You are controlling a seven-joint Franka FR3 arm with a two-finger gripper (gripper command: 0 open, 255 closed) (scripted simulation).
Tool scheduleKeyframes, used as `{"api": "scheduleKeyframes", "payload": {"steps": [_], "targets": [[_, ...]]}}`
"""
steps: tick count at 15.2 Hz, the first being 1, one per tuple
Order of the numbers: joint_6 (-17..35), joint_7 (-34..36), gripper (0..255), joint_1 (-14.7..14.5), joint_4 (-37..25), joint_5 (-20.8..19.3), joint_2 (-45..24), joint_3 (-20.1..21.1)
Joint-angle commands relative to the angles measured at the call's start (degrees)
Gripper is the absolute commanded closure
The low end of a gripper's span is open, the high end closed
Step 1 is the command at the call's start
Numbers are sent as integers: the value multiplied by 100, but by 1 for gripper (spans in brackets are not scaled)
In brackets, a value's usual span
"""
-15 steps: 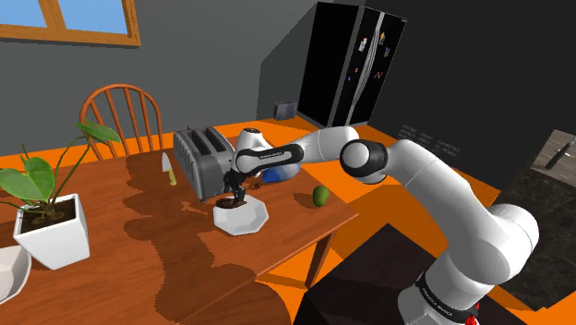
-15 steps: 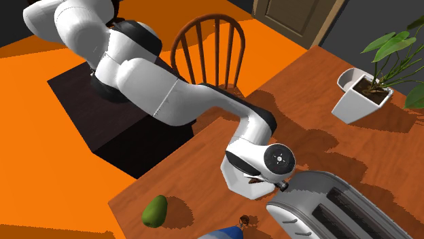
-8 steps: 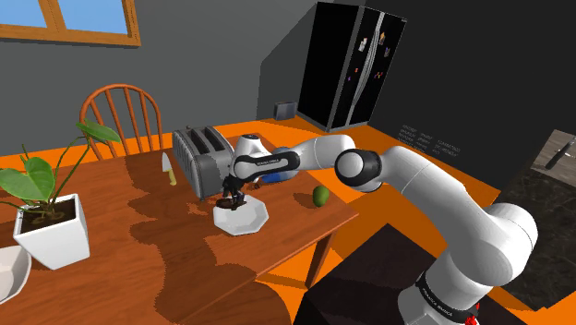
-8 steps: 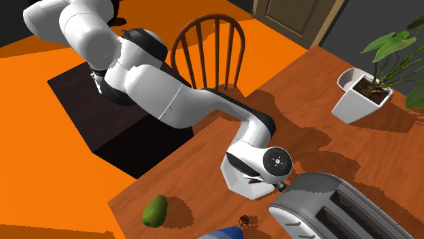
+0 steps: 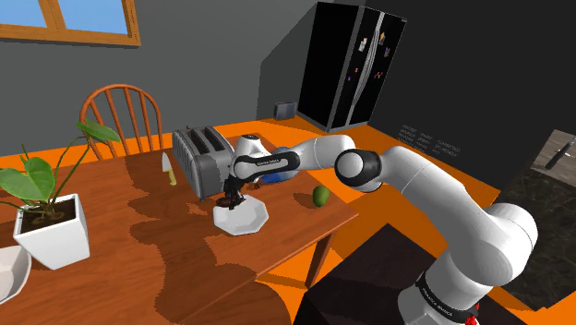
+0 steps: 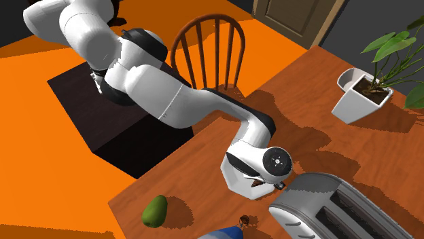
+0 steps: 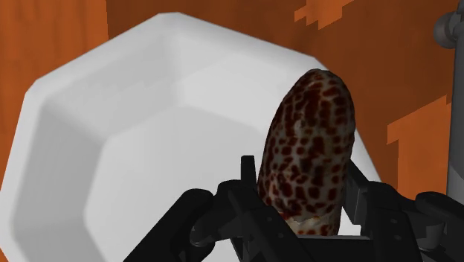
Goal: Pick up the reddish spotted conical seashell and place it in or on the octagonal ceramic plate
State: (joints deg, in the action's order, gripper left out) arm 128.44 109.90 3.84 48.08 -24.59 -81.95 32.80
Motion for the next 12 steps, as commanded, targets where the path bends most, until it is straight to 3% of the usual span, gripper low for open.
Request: {"api": "scheduleKeyframes", "payload": {"steps": [1,6,12], "targets": [[1,0,255,0,0,0,1,0],[1,0,255,0,0,0,0,0],[-24,128,255,172,520,-1,489,60]]}}
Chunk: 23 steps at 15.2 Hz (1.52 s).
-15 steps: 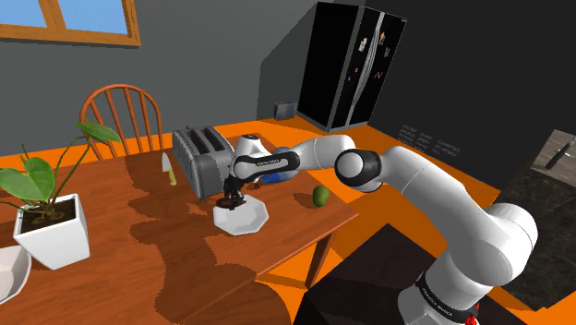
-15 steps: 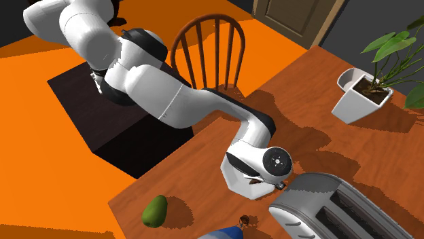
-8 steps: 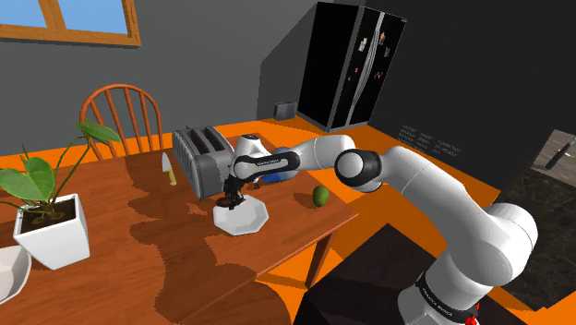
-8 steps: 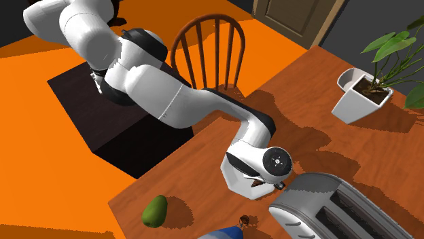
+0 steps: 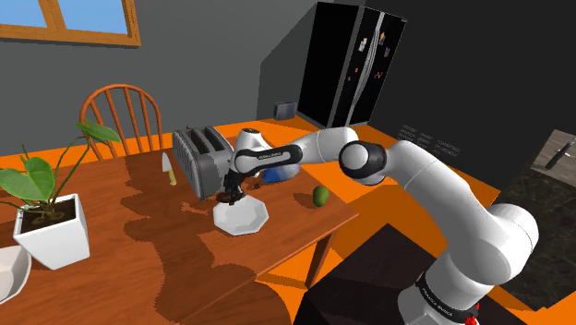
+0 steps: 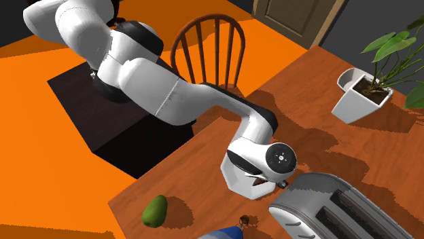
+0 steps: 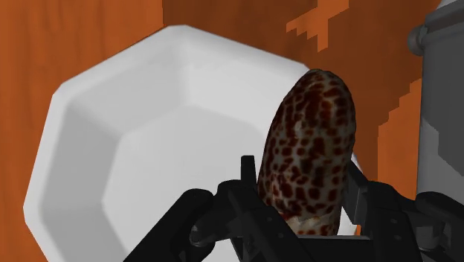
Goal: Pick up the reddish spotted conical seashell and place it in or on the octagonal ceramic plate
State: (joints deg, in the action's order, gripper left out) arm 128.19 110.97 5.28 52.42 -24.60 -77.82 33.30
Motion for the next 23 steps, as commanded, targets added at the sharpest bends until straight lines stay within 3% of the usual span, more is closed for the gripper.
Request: {"api": "scheduleKeyframes", "payload": {"steps": [1,9,11,14,23], "targets": [[-11,38,255,52,155,3,149,21],[-159,145,255,210,570,43,669,122],[400,340,255,630,1840,-25,1249,168],[1043,540,255,1108,3266,-98,1911,235],[1329,521,255,972,3092,-220,1476,46]]}}
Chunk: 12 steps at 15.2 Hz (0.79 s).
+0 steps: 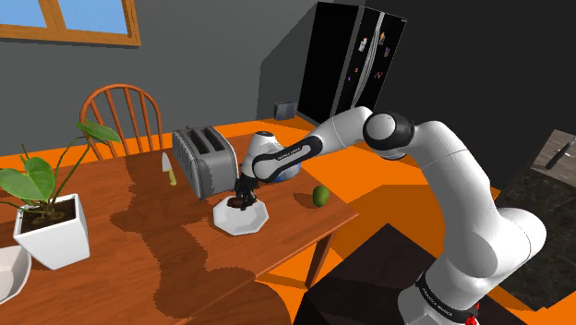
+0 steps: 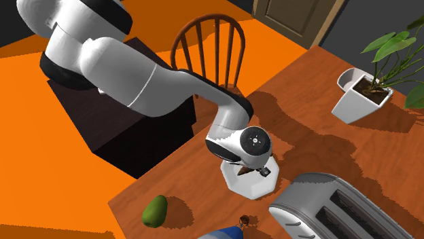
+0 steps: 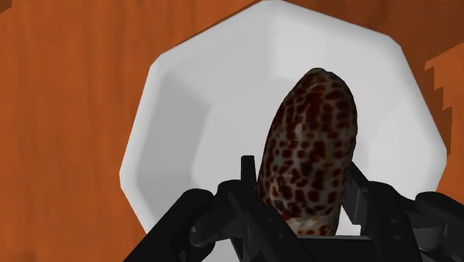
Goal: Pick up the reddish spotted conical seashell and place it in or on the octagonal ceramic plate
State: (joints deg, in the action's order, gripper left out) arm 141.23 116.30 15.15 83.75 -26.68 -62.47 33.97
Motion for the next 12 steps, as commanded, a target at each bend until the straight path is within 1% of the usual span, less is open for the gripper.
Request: {"api": "scheduleKeyframes", "payload": {"steps": [1,5,12], "targets": [[53,-17,255,-36,-79,-24,-121,-44],[169,-48,255,-130,-272,-75,-408,-143],[169,-48,255,-130,-272,-75,-408,-143]]}}
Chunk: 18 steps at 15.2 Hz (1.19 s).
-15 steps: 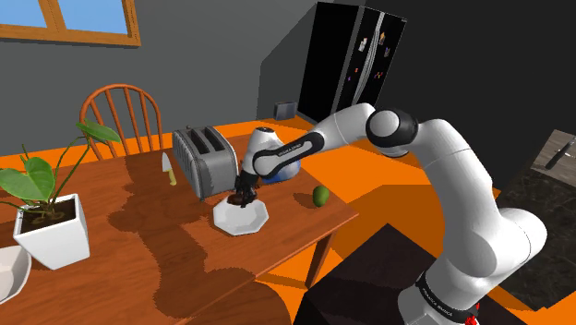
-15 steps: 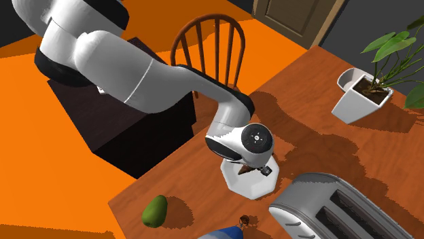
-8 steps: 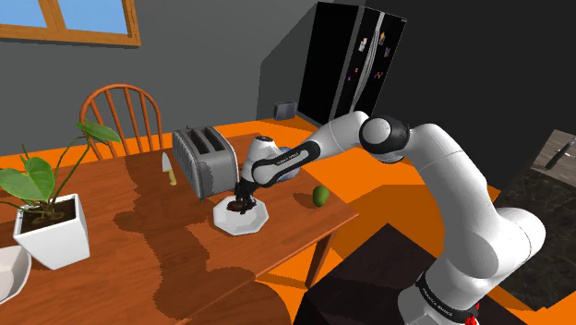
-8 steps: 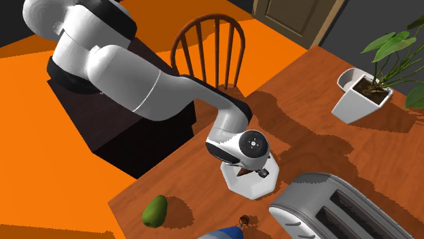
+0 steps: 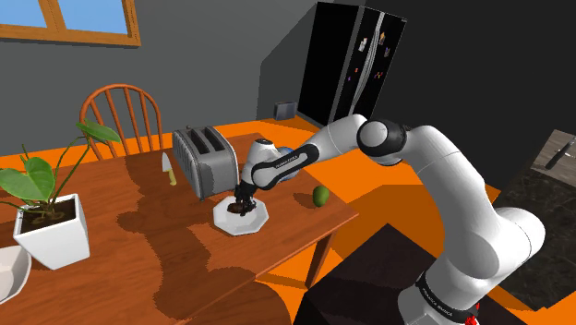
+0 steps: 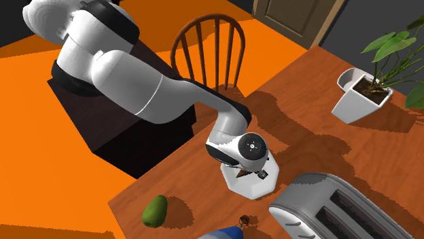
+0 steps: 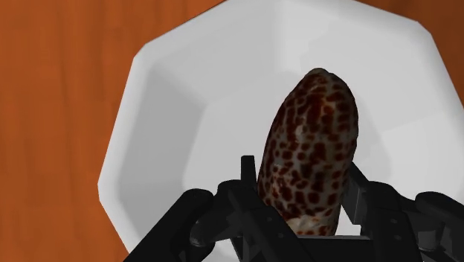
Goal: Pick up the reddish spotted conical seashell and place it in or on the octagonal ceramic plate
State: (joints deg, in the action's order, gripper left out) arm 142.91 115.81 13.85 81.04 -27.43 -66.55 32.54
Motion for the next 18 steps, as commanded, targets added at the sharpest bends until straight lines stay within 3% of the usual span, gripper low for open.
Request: {"api": "scheduleKeyframes", "payload": {"steps": [1,2,7,11,18], "targets": [[0,0,255,-1,-2,0,0,0],[0,0,0,-1,-3,0,-1,0],[0,0,0,-1,-3,0,-1,0],[-216,-20,0,324,486,114,631,221],[-216,-20,0,324,486,114,631,221]]}}
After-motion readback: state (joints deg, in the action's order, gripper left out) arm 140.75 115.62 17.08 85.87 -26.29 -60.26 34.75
